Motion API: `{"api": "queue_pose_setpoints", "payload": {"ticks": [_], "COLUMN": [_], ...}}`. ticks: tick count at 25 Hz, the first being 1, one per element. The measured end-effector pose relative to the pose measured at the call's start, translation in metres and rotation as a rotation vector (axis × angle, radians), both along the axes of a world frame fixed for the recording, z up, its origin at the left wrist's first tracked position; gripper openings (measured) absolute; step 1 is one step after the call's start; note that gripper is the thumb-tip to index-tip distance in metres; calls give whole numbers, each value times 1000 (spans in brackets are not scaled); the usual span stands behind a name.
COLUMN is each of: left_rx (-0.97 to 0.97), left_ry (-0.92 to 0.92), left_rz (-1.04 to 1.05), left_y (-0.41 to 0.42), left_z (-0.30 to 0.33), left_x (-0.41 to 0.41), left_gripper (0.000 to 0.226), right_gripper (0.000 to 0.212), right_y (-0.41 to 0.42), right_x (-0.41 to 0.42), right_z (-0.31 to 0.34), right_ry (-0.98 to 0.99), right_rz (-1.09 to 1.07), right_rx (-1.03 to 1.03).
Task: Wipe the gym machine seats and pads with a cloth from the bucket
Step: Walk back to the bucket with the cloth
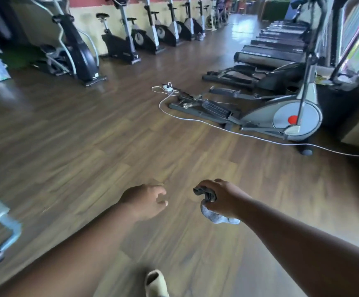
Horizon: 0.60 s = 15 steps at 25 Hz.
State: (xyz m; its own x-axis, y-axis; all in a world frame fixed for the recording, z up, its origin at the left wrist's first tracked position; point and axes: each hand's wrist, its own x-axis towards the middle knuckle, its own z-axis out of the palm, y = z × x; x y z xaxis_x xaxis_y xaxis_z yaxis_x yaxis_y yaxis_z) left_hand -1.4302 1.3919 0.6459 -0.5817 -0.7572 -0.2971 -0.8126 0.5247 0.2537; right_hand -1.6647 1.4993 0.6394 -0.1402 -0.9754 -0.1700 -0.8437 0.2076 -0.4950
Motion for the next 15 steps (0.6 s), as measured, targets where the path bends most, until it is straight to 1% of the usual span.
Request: {"api": "queue_pose_setpoints", "payload": {"ticks": [2,5,9,11,15], "left_rx": [8,28,21,23,26], "left_ry": [0,11,26,31,12], "left_rz": [9,36,97,151,264], "left_y": [-65,-156,-258,-307,-416], "left_z": [4,11,17,14,3], "left_x": [4,17,29,38,56], "left_gripper": [44,43,42,41,42], "right_gripper": [47,51,47,44,45], "right_y": [-63,-156,-267,-330,-470], "right_x": [-4,0,5,6,10], "right_z": [-2,-3,-3,-9,-25], "right_ry": [17,16,-13,-22,-36], "right_rz": [-26,-9,30,69,219], "right_rx": [23,60,58,65,69]}}
